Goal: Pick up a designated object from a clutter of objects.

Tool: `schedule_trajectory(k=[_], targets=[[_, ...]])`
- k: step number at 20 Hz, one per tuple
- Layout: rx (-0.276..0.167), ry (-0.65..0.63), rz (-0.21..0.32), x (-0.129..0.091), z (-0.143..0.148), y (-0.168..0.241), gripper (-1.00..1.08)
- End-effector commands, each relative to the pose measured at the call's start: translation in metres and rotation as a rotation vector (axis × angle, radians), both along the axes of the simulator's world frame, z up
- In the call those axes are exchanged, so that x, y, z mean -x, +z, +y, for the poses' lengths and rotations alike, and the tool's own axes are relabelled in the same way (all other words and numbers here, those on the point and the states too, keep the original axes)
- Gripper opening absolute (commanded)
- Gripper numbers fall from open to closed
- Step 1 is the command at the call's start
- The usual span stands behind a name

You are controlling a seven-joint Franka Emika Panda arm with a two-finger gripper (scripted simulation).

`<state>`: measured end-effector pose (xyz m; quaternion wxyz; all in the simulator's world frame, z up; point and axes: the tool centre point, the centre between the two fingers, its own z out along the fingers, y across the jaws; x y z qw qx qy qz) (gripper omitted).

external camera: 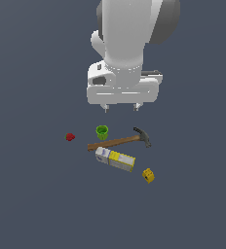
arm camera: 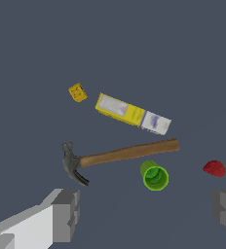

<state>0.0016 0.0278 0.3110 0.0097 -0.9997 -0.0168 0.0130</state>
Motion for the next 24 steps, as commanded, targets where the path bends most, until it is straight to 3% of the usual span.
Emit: schedule_trajectory(k=[1,12,24], targets=[[0.000,0.000,0.000,0.000,0.000,0.000,1.00],[0.015,0.010,-0.024,-0.006,0.017,0.007,1.00],[0.018,0.073,-0.024,-0.009,-0.002,-0.008,1.00]])
